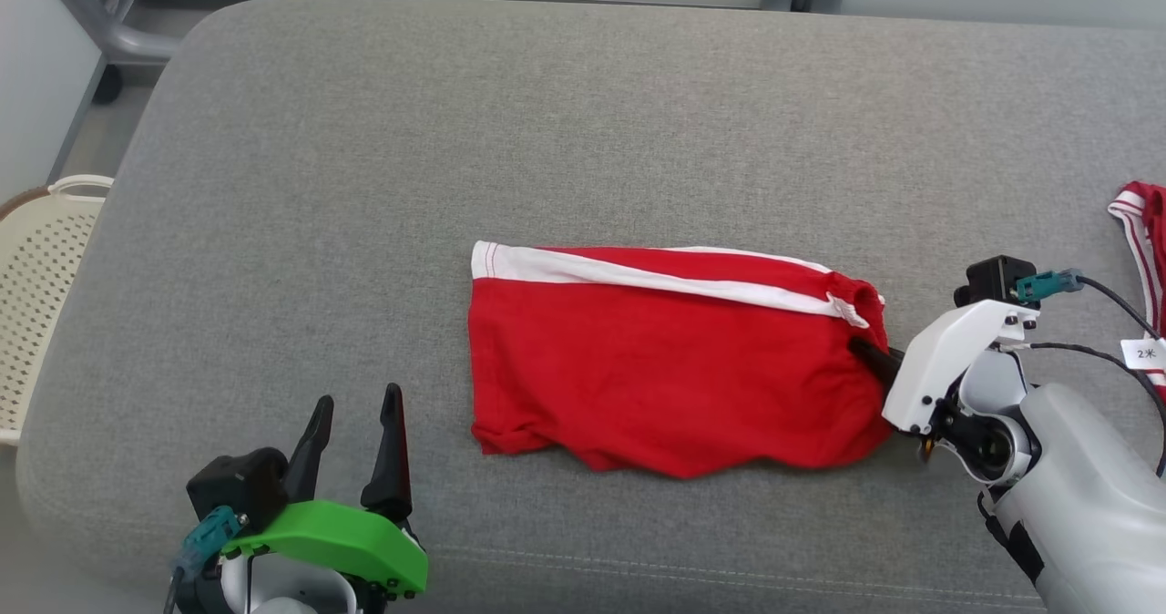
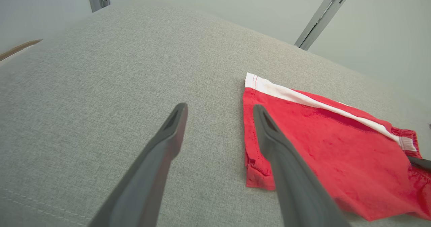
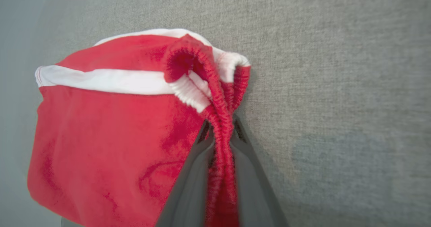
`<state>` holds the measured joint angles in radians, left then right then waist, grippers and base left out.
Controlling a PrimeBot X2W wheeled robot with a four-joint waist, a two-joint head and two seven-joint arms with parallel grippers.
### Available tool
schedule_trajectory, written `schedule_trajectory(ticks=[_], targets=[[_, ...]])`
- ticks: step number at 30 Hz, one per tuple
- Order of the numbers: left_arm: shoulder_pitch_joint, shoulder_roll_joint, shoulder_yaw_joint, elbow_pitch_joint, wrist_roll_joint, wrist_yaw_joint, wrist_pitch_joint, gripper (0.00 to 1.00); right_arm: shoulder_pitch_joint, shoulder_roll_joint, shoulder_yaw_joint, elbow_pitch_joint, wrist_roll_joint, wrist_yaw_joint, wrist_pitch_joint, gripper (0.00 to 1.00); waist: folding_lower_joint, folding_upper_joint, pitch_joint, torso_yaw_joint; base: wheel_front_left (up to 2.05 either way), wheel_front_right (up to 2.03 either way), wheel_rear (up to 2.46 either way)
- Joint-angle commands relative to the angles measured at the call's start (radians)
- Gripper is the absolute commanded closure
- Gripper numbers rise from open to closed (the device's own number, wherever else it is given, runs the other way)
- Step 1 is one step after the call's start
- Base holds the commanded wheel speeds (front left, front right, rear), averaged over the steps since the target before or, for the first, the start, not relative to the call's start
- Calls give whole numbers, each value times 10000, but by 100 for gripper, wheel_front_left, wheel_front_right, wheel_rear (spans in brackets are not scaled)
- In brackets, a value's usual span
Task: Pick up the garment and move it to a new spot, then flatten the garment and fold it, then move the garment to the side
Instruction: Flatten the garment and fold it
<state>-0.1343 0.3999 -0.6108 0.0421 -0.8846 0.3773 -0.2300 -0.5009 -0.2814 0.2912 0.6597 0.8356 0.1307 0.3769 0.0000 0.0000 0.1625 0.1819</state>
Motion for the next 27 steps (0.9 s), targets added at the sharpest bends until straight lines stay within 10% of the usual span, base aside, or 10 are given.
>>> schedule_trajectory(ticks=[1,18,27], targets=[[-90,74,23,-17,83,17,-2,0,-85,-41,70,-46,67,-2,8,100,0,0,-16,-116,0,0,0],[-286,139,-200,-728,378,113,86,0,18,-2373,-493,-1082,1239,-2,1443,100,0,0,-307,-1277,0,0,0],[-201,100,-256,-700,294,121,120,0,137,-1507,-1104,-1833,1543,-2,2223,100,0,0,-388,-1348,0,0,0]])
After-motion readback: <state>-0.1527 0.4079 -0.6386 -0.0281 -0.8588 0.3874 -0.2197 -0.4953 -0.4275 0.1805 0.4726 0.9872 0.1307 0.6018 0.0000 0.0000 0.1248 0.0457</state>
